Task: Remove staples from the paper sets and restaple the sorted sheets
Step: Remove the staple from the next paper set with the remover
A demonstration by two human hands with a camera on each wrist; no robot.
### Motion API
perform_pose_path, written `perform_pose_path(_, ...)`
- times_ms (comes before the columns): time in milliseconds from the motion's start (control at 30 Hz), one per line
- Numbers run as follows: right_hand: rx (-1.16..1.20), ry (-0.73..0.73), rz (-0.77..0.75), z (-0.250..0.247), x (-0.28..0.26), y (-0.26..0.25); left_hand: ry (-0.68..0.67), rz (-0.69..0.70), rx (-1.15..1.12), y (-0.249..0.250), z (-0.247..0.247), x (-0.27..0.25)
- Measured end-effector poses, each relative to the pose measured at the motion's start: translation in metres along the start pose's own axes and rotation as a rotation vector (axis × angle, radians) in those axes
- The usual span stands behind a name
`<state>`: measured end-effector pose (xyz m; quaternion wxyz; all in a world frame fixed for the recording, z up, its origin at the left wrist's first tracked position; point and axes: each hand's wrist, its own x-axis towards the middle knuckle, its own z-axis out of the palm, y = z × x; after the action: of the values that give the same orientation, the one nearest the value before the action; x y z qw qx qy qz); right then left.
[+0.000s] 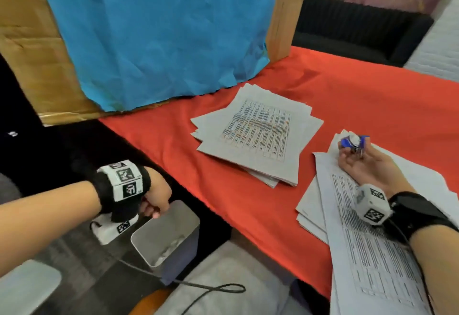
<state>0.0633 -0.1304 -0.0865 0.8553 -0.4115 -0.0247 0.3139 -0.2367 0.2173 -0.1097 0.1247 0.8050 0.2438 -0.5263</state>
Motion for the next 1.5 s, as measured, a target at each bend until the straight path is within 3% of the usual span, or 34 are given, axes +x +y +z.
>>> perform_pose_path(67, -0.013, -0.027, 0.001, 0.000, 0.000, 0.001, 0.208, -0.007, 0.014, -0.010, 0.011, 0.035)
perform_pose_path(167, -0.009, -0.063, -0.025, -0.004, -0.001, 0.000, 0.311, 0.017, -0.122, -0.016, 0.018, 0.066)
perform_pose_path(300, 0.045, -0.062, -0.103, -0.005, -0.006, 0.002, 0.463, 0.025, -0.009, -0.006, 0.022, 0.063)
perform_pose_path(367, 0.072, -0.058, -0.142, -0.007, -0.006, -0.001, 0.379, 0.073, 0.065, -0.002, 0.017, 0.050)
perform_pose_path(467, 0.133, -0.050, -0.193, -0.009, -0.005, -0.004, 0.143, 0.066, 0.189, 0.012, 0.001, 0.013)
perform_pose_path(567, 0.208, -0.006, -0.228, -0.012, -0.005, -0.006, -0.010, 0.068, 0.130, 0.045, -0.024, -0.045)
perform_pose_path(600, 0.237, 0.011, -0.238, -0.012, -0.006, -0.007, 0.026, 0.113, 0.139, 0.059, -0.037, -0.063)
perform_pose_path(700, 0.391, 0.074, -0.294, -0.018, -0.010, -0.010, 0.299, 0.329, 0.154, 0.122, -0.081, -0.095)
perform_pose_path(833, 0.527, 0.169, -0.394, -0.019, -0.015, -0.013, 0.728, 0.664, 0.099, 0.215, -0.121, -0.096)
perform_pose_path(900, 0.577, 0.202, -0.422, -0.020, -0.015, -0.013, 0.845, 0.756, 0.108, 0.257, -0.133, -0.089)
perform_pose_path(1000, 0.673, 0.198, -0.454, -0.026, -0.015, -0.015, 0.825, 0.768, 0.113, 0.309, -0.143, -0.071)
perform_pose_path(1167, 0.765, 0.172, -0.475, -0.029, -0.016, -0.017, 0.799, 0.656, 0.304, 0.359, -0.151, -0.048)
perform_pose_path(1300, 0.767, 0.165, -0.466, -0.030, -0.015, -0.017, 0.762, 0.615, 0.269, 0.368, -0.162, -0.041)
perform_pose_path(1500, 0.747, 0.133, -0.456, -0.033, -0.012, -0.017, 0.499, 0.595, 0.085, 0.354, -0.172, -0.054)
